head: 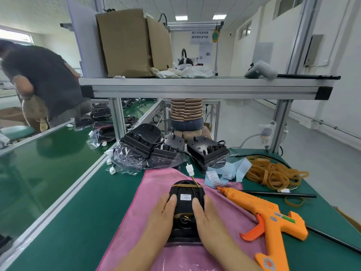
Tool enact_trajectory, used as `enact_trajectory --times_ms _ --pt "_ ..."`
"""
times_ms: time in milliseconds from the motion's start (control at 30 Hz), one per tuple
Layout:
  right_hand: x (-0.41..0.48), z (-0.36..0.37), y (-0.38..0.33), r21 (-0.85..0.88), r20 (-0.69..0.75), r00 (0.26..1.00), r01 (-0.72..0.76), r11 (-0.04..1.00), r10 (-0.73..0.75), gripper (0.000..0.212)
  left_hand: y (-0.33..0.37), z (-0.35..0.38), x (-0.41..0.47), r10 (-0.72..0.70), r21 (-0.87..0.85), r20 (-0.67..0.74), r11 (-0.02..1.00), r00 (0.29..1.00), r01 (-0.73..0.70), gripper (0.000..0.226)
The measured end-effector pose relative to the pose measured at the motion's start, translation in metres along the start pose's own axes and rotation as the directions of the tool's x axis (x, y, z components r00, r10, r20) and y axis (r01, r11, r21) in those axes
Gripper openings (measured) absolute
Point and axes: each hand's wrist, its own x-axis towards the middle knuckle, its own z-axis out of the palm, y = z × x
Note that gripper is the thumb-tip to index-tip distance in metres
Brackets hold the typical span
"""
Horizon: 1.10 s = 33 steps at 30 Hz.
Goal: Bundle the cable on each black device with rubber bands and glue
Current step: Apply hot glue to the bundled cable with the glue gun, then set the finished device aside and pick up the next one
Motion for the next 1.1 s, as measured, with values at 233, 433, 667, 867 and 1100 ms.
enact_trajectory --times_ms 233,433,667,867,1100 --pt "-0.001 0.005 -0.008 -0.042 -0.016 0.995 0.097 0.994 -0.098 0.023 0.017 -0.007 -0.012 0.026 -0.173 -0.015 0.985 1.000 -0.028 0.030" --pt "0.013 0.015 -0.058 0.079 0.095 0.986 0.130 0.988 -0.138 0.061 0.038 -0.045 -0.010 0.033 -0.210 -0.174 0.975 0.984 -0.070 0.032" --pt "0.029 0.060 -0.112 0.065 0.231 0.956 0.170 0.983 -0.180 0.033 0.046 -0.109 -0.016 0.030 -0.202 -0.341 0.974 0.940 -0.105 0.044" --pt "0.021 0.114 -0.162 0.090 0.387 0.887 0.235 0.968 -0.252 0.054 0.043 -0.171 -0.033 -0.031 -0.235 -0.554 0.964 0.832 -0.121 0.035" --pt "0.003 0.175 -0.220 0.186 0.574 0.750 0.271 0.944 -0.328 0.071 0.037 -0.247 -0.067 0.012 -0.121 -0.734 0.982 0.679 -0.148 0.031"
